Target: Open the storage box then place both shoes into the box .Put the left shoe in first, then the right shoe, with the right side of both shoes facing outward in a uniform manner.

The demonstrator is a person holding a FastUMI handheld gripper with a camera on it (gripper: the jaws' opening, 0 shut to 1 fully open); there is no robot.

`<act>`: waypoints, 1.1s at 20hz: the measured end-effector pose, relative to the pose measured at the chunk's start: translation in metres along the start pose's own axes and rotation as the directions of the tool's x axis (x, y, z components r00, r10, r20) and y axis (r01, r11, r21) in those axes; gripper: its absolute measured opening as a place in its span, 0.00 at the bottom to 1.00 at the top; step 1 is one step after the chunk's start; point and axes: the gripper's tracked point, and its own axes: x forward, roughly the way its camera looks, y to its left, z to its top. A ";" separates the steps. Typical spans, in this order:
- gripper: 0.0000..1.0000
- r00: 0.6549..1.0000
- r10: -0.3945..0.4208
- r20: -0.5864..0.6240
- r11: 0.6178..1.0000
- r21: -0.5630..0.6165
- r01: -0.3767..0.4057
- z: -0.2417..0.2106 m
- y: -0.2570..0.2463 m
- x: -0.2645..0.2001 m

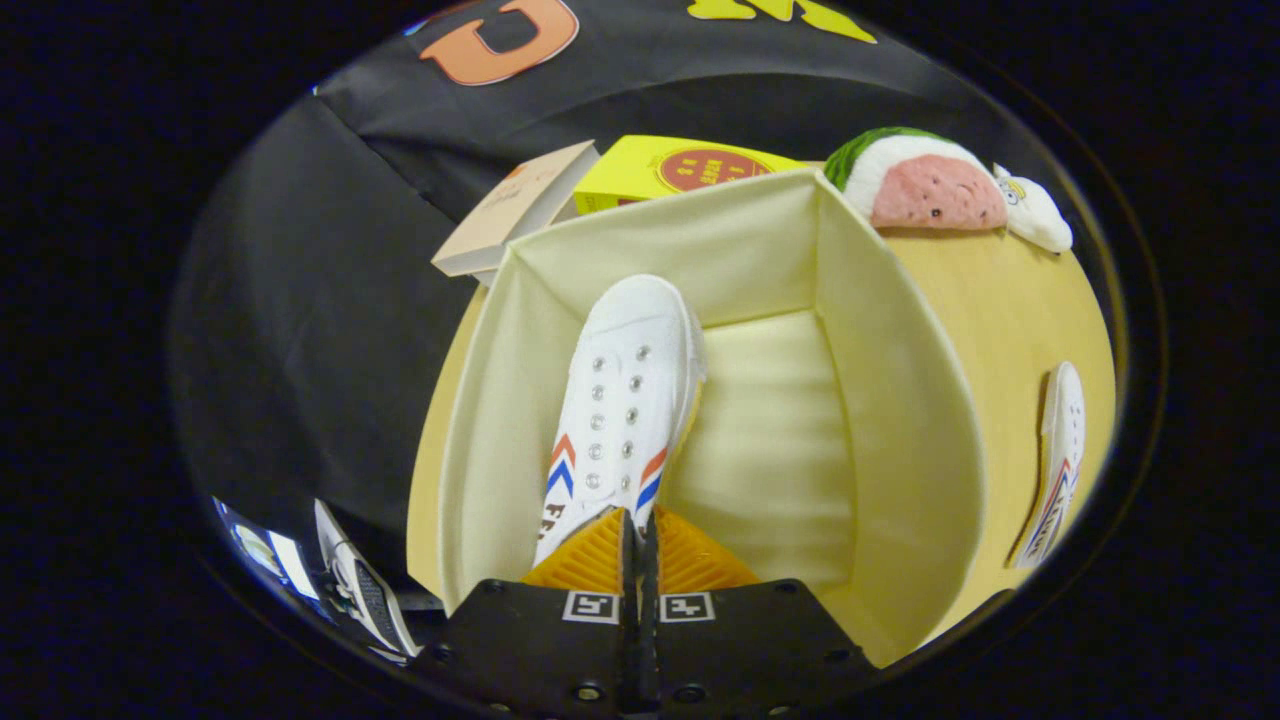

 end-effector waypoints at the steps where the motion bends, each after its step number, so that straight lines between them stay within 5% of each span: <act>1: 0.00 0.999 -0.041 -0.021 0.999 -0.025 0.041 -0.004 -0.007 0.008; 3: 0.00 0.996 -0.073 -0.056 0.997 -0.044 0.071 -0.011 -0.012 0.010; 6: 0.02 0.996 0.034 -0.084 0.999 -0.015 -0.036 -0.008 -0.001 0.002; 11: 0.61 0.967 0.215 -0.138 0.977 0.036 -0.212 -0.014 0.009 -0.059; 14: 0.98 0.974 0.190 -0.123 0.981 -0.012 -0.193 -0.010 -0.010 -0.104; 22: 0.96 0.996 0.031 -0.081 0.980 -0.192 -0.046 -0.029 -0.103 -0.179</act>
